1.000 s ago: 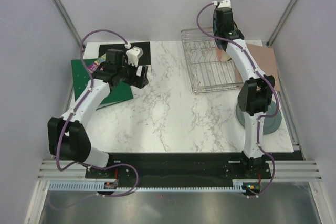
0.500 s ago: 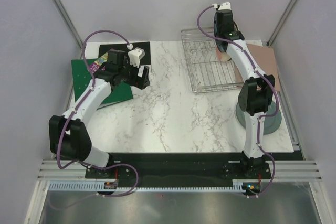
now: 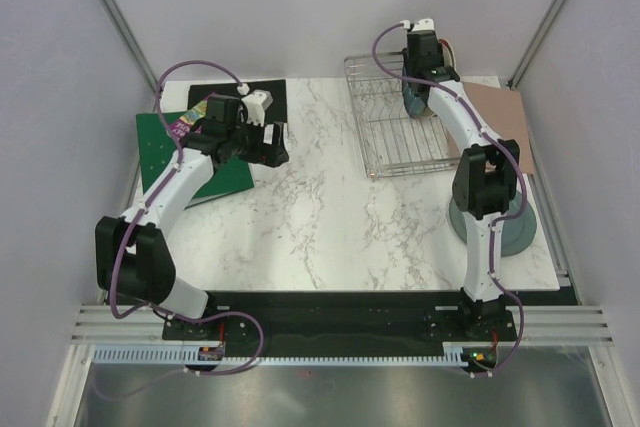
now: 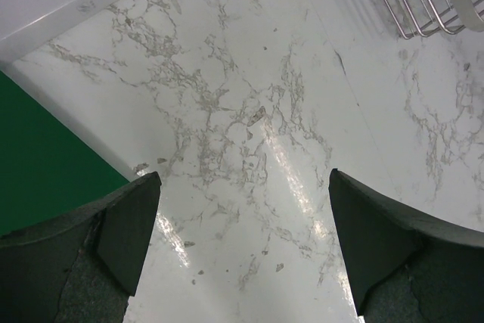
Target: Load the plates into the dish rack
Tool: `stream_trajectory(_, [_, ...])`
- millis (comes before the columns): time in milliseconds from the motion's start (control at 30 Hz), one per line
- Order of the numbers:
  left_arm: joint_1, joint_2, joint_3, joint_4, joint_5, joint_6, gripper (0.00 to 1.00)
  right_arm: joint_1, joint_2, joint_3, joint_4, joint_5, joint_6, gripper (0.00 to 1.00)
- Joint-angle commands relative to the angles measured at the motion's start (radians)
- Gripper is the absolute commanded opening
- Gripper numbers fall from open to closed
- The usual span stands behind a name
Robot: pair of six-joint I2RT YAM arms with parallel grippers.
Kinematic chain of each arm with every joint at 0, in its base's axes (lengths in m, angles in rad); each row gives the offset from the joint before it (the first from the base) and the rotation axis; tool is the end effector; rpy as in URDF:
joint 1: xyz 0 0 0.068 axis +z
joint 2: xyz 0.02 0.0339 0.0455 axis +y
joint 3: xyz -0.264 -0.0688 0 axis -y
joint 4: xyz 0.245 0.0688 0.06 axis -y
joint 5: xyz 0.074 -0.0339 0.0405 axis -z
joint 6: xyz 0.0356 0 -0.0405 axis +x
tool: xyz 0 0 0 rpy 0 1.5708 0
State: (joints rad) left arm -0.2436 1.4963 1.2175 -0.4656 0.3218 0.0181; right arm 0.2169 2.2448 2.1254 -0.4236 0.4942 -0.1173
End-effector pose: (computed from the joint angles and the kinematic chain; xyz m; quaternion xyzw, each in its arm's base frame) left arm 0.3192 -0.0909 0.2940 0.1817 0.8879 -0.1904 0.3773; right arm 0.5167 0.0966 0.2957 -0.0219 0.8526 -0.1890 0.4867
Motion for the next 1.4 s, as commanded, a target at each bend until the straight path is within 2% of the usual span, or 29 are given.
stream_trajectory(0, [0.003,0.005,0.022,0.038,0.055,-0.096,1.0,-0.002,-0.144,-0.022,0.025,-0.005,0.016,0.58])
stream_trajectory(33, [0.001,-0.001,0.02,0.041,0.065,-0.11,1.0,-0.002,-0.169,-0.036,0.02,-0.015,0.016,0.62])
stream_trajectory(167, [0.001,-0.027,0.014,0.048,0.079,-0.132,1.0,-0.002,-0.342,-0.172,-0.001,-0.049,0.007,0.68])
stream_trajectory(267, [0.0,-0.06,0.005,0.056,0.101,-0.148,1.0,-0.005,-0.531,-0.361,-0.041,-0.077,-0.037,0.76])
stream_trajectory(400, [0.0,-0.113,-0.07,0.094,0.186,-0.24,0.96,-0.034,-0.855,-0.736,-0.162,-0.195,-0.149,0.77])
stream_trajectory(467, [0.0,-0.151,-0.125,0.169,0.264,-0.335,0.88,-0.062,-1.009,-0.908,-0.231,-0.256,-0.177,0.77])
stream_trajectory(533, [0.0,-0.165,-0.235,0.253,0.349,-0.502,0.82,-0.086,-1.094,-0.993,-0.295,-0.292,-0.234,0.75])
stream_trajectory(600, [-0.006,-0.166,-0.345,0.408,0.407,-0.661,0.79,-0.1,-1.18,-1.076,-0.331,-0.328,-0.271,0.72])
stream_trajectory(667, [-0.02,-0.159,-0.401,0.513,0.413,-0.719,0.79,-0.103,-1.221,-1.137,-0.363,-0.339,-0.338,0.72])
stream_trajectory(767, [-0.048,-0.151,-0.479,0.59,0.389,-0.789,0.8,-0.106,-1.219,-1.199,-0.376,-0.298,-0.404,0.71])
stream_trajectory(800, [-0.06,-0.143,-0.521,0.682,0.376,-0.834,0.8,-0.111,-1.214,-1.206,-0.374,-0.275,-0.418,0.69])
stream_trajectory(967, [-0.249,-0.079,-0.555,0.893,0.281,-0.862,0.81,-0.137,-1.229,-1.254,-0.36,-0.302,-0.475,0.69])
stream_trajectory(1067, [-0.356,-0.012,-0.533,0.97,0.208,-0.892,0.81,-0.152,-1.234,-1.248,-0.36,-0.281,-0.435,0.69])
stream_trajectory(1167, [-0.466,0.077,-0.474,0.967,0.085,-0.932,0.77,-0.194,-1.248,-1.17,-0.354,-0.293,-0.36,0.71])
stream_trajectory(1200, [-0.497,0.105,-0.452,0.96,0.015,-0.946,0.72,-0.2,-1.248,-1.141,-0.356,-0.296,-0.294,0.73])
stream_trajectory(1233, [-0.56,0.129,-0.423,0.902,-0.028,-0.945,0.7,-0.202,-1.246,-1.116,-0.356,-0.296,-0.265,0.73])
stream_trajectory(1367, [-0.687,0.254,-0.236,0.765,-0.213,-0.96,0.66,-0.202,-1.242,-0.984,-0.356,-0.257,-0.125,0.77])
